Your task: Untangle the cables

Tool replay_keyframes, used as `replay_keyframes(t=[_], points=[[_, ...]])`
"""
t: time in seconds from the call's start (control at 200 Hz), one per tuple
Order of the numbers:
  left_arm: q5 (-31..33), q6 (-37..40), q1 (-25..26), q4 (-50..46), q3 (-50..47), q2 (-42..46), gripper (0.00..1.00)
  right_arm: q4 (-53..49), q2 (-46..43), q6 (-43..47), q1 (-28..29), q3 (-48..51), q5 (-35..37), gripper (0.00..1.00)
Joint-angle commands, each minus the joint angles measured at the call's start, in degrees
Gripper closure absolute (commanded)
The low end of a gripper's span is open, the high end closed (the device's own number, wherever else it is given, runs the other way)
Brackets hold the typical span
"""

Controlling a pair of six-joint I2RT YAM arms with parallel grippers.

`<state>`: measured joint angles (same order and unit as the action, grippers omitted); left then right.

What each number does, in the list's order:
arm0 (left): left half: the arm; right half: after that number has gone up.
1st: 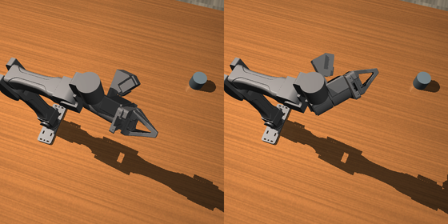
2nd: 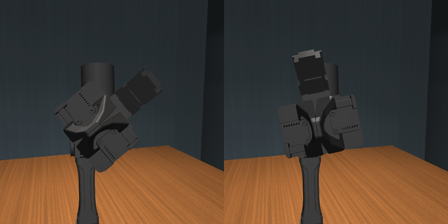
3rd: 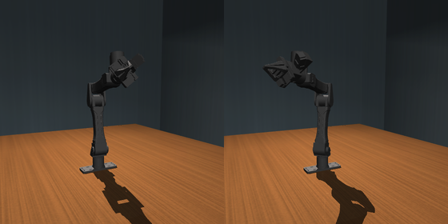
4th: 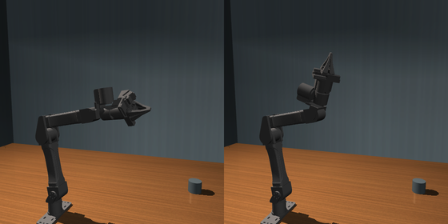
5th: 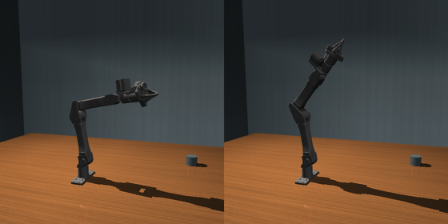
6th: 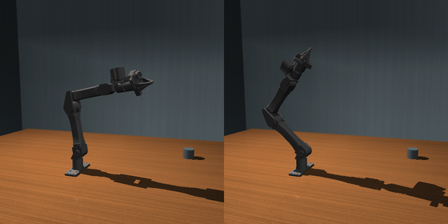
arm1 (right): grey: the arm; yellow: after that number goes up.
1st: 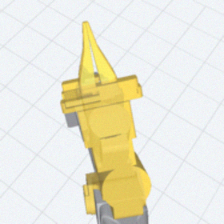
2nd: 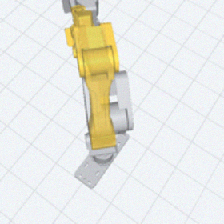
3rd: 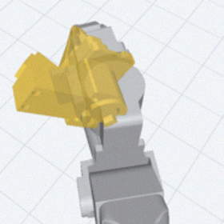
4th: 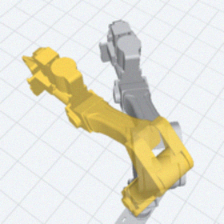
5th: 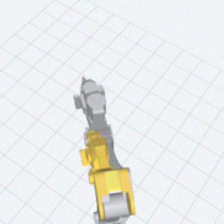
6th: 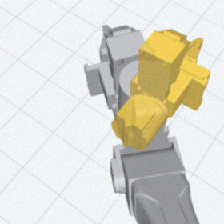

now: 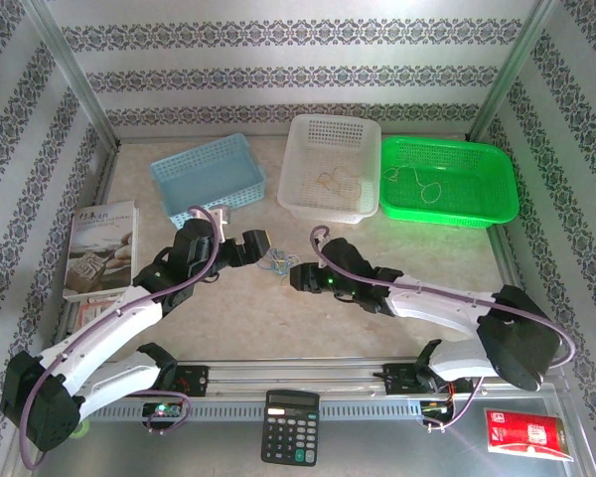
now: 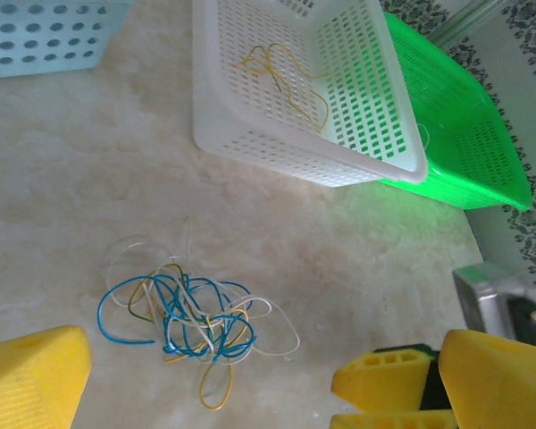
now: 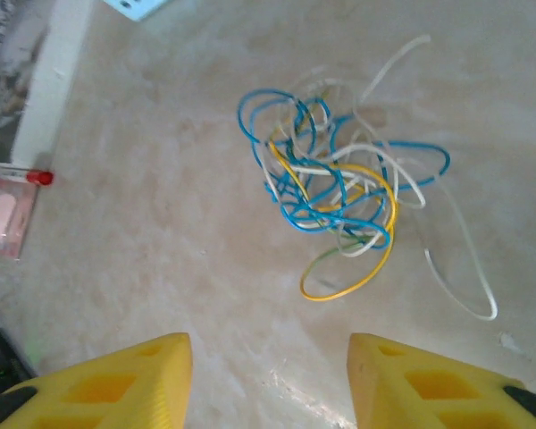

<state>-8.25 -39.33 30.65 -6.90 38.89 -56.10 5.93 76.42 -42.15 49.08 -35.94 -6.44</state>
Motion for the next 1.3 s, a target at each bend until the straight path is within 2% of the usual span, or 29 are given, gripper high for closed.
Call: replay_keyframes(t=[0.0, 0.22, 0.45, 0.864, 1.299], points=[[2.1, -0.1, -0.9, -2.3, -0.3, 0.7, 0.00, 0.2, 2.9, -1.3, 1.0, -0.4, 3.2, 0.56], [1.7, -1.6, -2.4, -2.1, -0.8, 0.6, 0.00, -2.1, 9.9, 2.2, 2.9, -5.5, 2.1, 0.63], [0.1, -2.1, -4.8, -2.7, -1.1, 0.9, 0.00, -11.0, 15.9, 10.4, 5.8, -13.4, 5.9, 0.62], [-2.2, -2.0, -9.2, -2.7, -2.3, 2.7, 0.00, -14.2, 25.4, 14.7, 5.9, -20.1, 8.5, 0.61], [-3.3, -2.8, -10.2, -1.4, -3.1, 2.7, 0.00, -16.3, 25.1, 14.3, 7.7, -20.9, 3.8, 0.64]])
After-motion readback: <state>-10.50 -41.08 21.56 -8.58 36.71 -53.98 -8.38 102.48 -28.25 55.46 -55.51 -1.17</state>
